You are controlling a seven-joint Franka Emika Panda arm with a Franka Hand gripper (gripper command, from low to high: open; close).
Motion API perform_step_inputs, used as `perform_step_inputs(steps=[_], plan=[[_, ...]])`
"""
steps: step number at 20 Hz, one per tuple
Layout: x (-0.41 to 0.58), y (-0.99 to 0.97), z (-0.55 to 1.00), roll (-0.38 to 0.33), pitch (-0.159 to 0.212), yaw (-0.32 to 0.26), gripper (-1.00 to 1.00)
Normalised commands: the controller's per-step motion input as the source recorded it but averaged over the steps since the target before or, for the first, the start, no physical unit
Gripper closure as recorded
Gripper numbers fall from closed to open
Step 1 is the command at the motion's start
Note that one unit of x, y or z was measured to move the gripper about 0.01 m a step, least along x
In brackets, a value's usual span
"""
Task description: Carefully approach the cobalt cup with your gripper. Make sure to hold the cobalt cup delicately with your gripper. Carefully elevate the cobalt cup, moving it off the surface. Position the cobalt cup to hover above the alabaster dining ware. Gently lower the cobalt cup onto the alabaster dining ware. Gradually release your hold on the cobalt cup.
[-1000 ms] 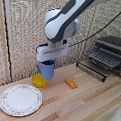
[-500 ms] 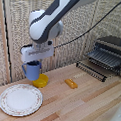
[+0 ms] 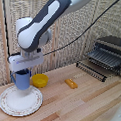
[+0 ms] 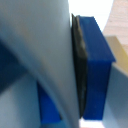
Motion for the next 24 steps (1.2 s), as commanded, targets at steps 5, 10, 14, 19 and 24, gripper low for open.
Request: perform_step_inputs(steps=[5,10,14,19,24], plan=[[0.115,0.26,-0.33,-0.055,0.003,0.038,1.00],[0.046,0.19,-0.15,-0.039,0.010,0.016,1.00],[0.053,0.09,0.17,0.000,-0.010,0.000,-1.00],[0.143,0.00,0.65,0.003,0.000,0.008,-1.00],[0.118,-0.05,0.93,0.015,0.020,0.002,-1.00]])
